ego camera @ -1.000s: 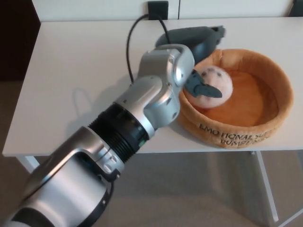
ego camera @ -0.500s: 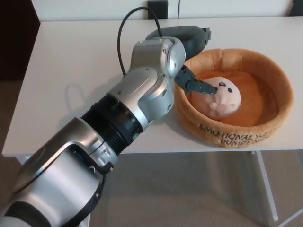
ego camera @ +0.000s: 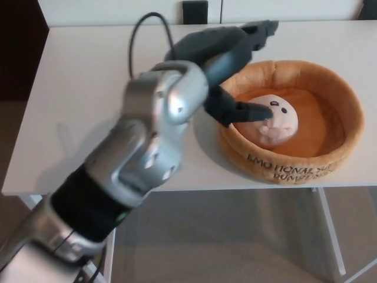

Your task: The robot walks towards a table in front, picks a dumpling toy with left hand and puts it in an orange round plate

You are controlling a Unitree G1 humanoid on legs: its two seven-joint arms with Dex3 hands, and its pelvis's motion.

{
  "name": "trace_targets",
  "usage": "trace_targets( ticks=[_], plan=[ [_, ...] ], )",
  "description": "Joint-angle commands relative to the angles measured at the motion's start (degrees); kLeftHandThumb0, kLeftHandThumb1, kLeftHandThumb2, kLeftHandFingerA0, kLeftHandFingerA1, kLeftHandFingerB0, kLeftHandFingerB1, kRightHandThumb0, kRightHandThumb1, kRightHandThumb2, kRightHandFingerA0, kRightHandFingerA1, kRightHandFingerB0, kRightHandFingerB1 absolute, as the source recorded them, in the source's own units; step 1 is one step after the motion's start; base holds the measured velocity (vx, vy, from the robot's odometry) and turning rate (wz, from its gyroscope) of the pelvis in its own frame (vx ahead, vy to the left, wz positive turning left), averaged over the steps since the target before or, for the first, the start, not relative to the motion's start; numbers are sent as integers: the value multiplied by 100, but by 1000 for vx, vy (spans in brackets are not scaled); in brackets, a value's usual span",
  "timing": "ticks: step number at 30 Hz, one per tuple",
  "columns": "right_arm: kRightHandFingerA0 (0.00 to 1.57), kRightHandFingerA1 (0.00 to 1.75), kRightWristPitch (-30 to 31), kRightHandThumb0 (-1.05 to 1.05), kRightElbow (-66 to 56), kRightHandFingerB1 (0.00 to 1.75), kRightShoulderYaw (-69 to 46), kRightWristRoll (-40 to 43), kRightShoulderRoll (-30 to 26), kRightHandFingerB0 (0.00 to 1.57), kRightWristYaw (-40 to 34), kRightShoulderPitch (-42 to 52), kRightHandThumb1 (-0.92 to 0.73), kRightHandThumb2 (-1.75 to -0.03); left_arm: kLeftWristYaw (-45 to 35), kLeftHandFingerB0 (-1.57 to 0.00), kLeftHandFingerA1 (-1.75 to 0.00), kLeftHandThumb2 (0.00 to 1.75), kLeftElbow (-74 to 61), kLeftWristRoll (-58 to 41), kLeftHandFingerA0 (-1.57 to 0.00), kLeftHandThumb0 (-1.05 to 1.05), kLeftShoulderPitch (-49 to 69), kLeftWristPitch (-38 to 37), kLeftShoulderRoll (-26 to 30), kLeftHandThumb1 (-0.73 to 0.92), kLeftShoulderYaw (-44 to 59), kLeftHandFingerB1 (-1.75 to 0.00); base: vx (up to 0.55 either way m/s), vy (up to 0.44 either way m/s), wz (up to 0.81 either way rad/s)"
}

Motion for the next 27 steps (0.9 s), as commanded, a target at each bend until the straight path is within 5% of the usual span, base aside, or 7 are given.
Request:
trace_targets(
  ticks=[1,9,13,19,22,24,27],
  plan=[
    [59,47,-20,-33,44,37,18,-41,-145,46,-20,210,-80,-64,-1799,-10,-28,80,-5350,-2780,-6,-71,3465,-2005,1518,44,4740,-35,0,0,0],
    [64,46,-73,-35,77,37,130,-143,-81,47,-157,250,-76,-63,-2629,-35,-35,56,-4537,-4954,-30,-64,8189,-4970,618,50,6638,-32,0,0,0],
    [65,47,-57,-34,92,38,95,-92,-81,48,-128,357,-75,-63,-2435,-35,-40,56,-2829,-3741,-34,-63,9944,-6096,1288,51,6081,-32,0,0,0],
    [60,44,-1,-34,109,37,89,-85,-147,46,-101,388,-78,-64,1710,-30,-67,83,-211,541,-56,-64,10362,-4259,3033,47,3657,-47,0,0,0],
    [59,43,-40,-34,76,37,129,-103,-147,47,-34,427,-79,-64,2169,-27,-74,84,781,1020,-67,-58,9770,-3081,3191,49,2702,-48,0,0,0],
    [62,44,-63,-36,120,37,78,-65,-119,47,-131,487,-74,-62,1903,-38,-89,57,1482,970,-85,-48,9180,-2675,3233,59,2225,-38,0,0,0],
    [65,44,-56,-36,120,37,39,-39,-182,48,-186,496,-75,-63,1520,-35,-70,58,1906,819,-71,-53,8563,-2579,3259,59,1852,-38,0,0,0]
  ],
)
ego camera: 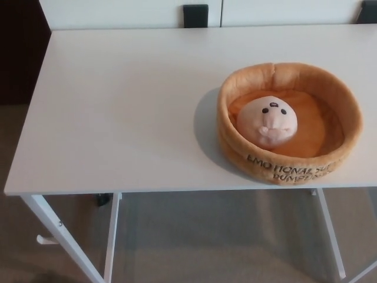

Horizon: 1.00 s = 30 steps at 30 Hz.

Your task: The robot walks towards a table in front, picks a dumpling toy with left hand and puts it in an orange round plate

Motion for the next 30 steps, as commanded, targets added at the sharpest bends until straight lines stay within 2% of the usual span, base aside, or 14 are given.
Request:
trace_targets(
  ticks=[1,4,5,6,9,10,11,12,13,14,15,20,23,30],
  plan=[
    [66,46,-60,-35,84,38,-66,-11,-209,50,-206,282,-75,-63,1286,-31,-54,57,2524,1400,-53,-53,623,-1304,1446,58,-1154,-37,0,0,0],
    [63,44,-68,-34,53,37,-61,-7,-192,50,-177,285,-77,-64,919,-36,-52,57,2985,1082,-45,-47,184,-1381,1438,60,-1336,-41,0,0,0],
    [62,43,-38,-36,79,37,-34,-41,-168,47,-198,261,-75,-63,793,-59,-51,58,3157,1019,-46,-49,-94,-1315,1372,59,-1423,-50,0,0,0],
    [63,43,-36,-36,78,37,-18,-55,-148,48,-201,250,-75,-63,660,-61,-51,56,3429,920,-38,-48,-443,-1192,1261,55,-1471,-51,0,0,0],
    [58,43,-74,-34,33,37,6,-54,-156,49,-83,262,-76,-63,1217,-44,-55,58,4998,487,-45,-44,-1569,-1271,660,61,-1340,-46,0,0,0],
    [58,43,-55,-34,37,37,12,-58,-134,48,-94,249,-75,-62,1521,-34,-63,81,5324,399,-44,-48,-1712,-1441,573,47,-1261,-54,0,0,0],
    [60,43,-39,-34,49,38,0,-48,-117,49,-106,250,-74,-62,1799,-29,-61,58,5568,299,-49,-46,-1792,-1550,473,64,-1149,-42,0,0,0],
    [60,43,-21,-34,63,38,-17,-34,-98,49,-119,253,-74,-62,2105,-29,-61,58,5827,185,-49,-46,-1871,-1663,360,64,-1018,-42,0,0,0],
    [61,43,-51,-37,83,38,19,-70,-48,49,-159,300,-73,-62,2763,-30,-69,86,6382,-146,-51,-46,-1980,-1744,88,49,-599,-53,0,0,0],
    [61,43,-65,-37,91,38,35,-86,-28,49,-175,320,-73,-62,3030,-30,-69,86,6631,-278,-51,-46,-2034,-1787,-20,49,-431,-53,0,0,0],
    [62,43,-83,-36,89,38,38,-88,-24,50,-191,336,-73,-62,3077,-43,-65,59,6740,-343,-56,-46,-2028,-1814,-67,69,-362,-48,0,0,0],
    [60,44,-166,-35,-55,38,-37,34,-138,48,50,304,-78,-64,2658,-52,-60,61,7525,-247,-61,-50,-2078,-2449,-34,70,-563,-44,0,0,0],
    [65,46,-150,-34,-56,39,-67,46,-110,51,-41,214,-74,-63,2663,-44,-58,61,7709,-294,-58,-48,-2221,-2522,-35,68,-519,-42,0,0,0],
    [66,47,-135,-36,14,38,-78,35,-77,49,-17,193,-72,-62,2729,-51,-56,61,8201,-310,-61,-47,-2434,-2761,-21,68,-512,-43,0,0,0]
  ],
)
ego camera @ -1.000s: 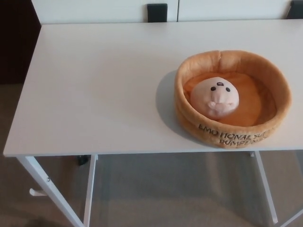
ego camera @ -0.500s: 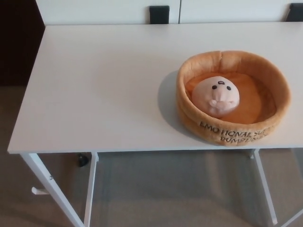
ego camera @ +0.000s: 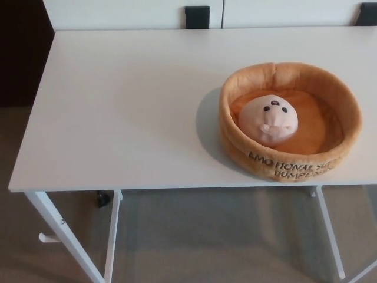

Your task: The robot walks towards a table in front, picks a dumpling toy with left hand and puts it in an orange round plate

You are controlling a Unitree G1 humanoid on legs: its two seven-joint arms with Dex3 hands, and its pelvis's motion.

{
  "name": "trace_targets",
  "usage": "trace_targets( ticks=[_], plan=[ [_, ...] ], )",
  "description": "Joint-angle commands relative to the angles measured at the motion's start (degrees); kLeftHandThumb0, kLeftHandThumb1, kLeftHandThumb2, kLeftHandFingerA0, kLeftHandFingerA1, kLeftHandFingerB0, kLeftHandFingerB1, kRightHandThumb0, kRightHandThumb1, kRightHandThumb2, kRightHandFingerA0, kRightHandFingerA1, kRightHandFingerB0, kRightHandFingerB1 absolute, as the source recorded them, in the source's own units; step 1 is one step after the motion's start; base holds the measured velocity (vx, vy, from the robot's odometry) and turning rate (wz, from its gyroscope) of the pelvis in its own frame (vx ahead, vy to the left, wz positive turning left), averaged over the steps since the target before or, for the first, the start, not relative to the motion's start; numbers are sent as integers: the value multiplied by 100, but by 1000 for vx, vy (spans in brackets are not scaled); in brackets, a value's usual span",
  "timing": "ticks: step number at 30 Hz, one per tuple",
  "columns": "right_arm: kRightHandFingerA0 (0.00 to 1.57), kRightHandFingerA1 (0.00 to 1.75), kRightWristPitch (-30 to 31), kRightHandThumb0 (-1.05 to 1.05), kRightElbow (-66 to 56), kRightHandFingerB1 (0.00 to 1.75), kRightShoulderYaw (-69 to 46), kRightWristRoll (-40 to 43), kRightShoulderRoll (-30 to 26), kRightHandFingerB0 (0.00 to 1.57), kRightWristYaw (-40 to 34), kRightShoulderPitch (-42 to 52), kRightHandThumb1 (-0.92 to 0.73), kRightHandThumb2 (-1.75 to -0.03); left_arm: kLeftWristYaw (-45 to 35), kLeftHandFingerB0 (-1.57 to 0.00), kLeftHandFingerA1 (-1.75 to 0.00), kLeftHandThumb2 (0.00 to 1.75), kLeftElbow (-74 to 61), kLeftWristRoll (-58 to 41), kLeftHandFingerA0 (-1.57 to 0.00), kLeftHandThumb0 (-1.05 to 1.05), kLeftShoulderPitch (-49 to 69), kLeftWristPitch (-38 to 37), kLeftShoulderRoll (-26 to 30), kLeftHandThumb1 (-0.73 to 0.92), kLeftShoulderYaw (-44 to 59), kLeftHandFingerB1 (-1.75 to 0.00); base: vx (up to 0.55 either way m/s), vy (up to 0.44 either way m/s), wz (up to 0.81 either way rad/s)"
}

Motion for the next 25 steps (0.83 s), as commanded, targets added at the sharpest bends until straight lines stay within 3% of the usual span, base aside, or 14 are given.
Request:
trace_targets(
  ticks=[1,25],
  plan=[
    [66,47,-65,-36,38,38,-69,28,-84,49,-16,-2,-72,-62,897,-51,-56,61,869,-294,-61,-47,-350,-1124,-10,68,131,-43,0,0,0],
    [64,47,-32,-37,0,38,-110,10,-176,48,94,-266,-75,-63,835,-49,-53,62,1243,-494,-58,-46,-718,-1454,17,70,-75,-43,0,0,0]
  ],
)
